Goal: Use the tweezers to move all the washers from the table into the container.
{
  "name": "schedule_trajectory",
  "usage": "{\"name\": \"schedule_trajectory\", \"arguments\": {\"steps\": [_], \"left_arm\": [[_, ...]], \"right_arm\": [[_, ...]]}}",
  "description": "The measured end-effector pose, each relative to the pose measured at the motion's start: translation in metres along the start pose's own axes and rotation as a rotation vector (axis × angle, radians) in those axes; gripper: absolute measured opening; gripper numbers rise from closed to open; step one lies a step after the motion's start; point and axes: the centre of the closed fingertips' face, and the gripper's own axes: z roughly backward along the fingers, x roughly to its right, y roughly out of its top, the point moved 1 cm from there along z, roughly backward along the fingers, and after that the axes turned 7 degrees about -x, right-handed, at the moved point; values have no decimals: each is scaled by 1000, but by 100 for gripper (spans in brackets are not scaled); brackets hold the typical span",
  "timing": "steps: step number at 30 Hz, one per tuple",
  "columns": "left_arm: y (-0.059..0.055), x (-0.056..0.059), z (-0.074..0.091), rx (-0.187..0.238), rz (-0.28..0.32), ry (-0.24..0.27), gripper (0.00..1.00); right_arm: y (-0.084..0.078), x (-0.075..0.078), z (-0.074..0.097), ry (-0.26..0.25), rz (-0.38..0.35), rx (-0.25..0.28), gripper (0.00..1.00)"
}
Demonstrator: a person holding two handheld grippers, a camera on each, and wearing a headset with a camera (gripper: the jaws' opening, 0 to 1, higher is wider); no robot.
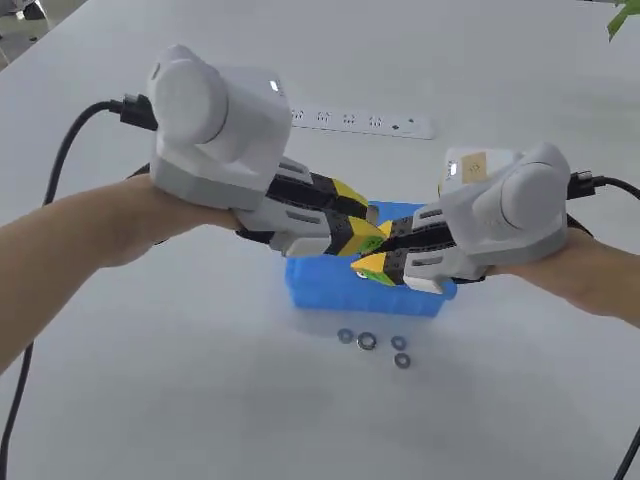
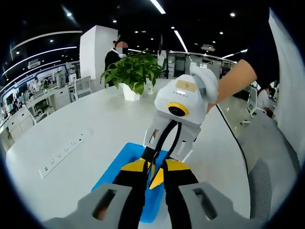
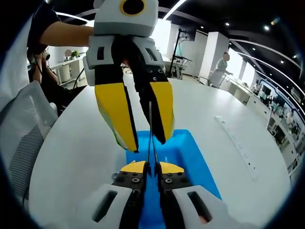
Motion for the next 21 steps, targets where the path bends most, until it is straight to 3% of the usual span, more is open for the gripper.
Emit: {"name": "schedule_trajectory", "arguments": {"steps": [3,9,11,13,21], "left_arm": [[-1,-2,1,-16,-44,21,9],[-3,-1,3,-39,-76,20,8],[-3,-7,4,-52,-123,67,6],[0,-4,4,-38,-104,54,6],[9,-3,3,-36,-145,61,6]], "right_arm": [[2,-2,1,6,9,-1,10],[1,-4,1,10,24,-12,10],[2,-2,1,2,20,-9,10],[4,-1,2,0,13,-3,10],[8,2,5,-20,13,6,11]]}}
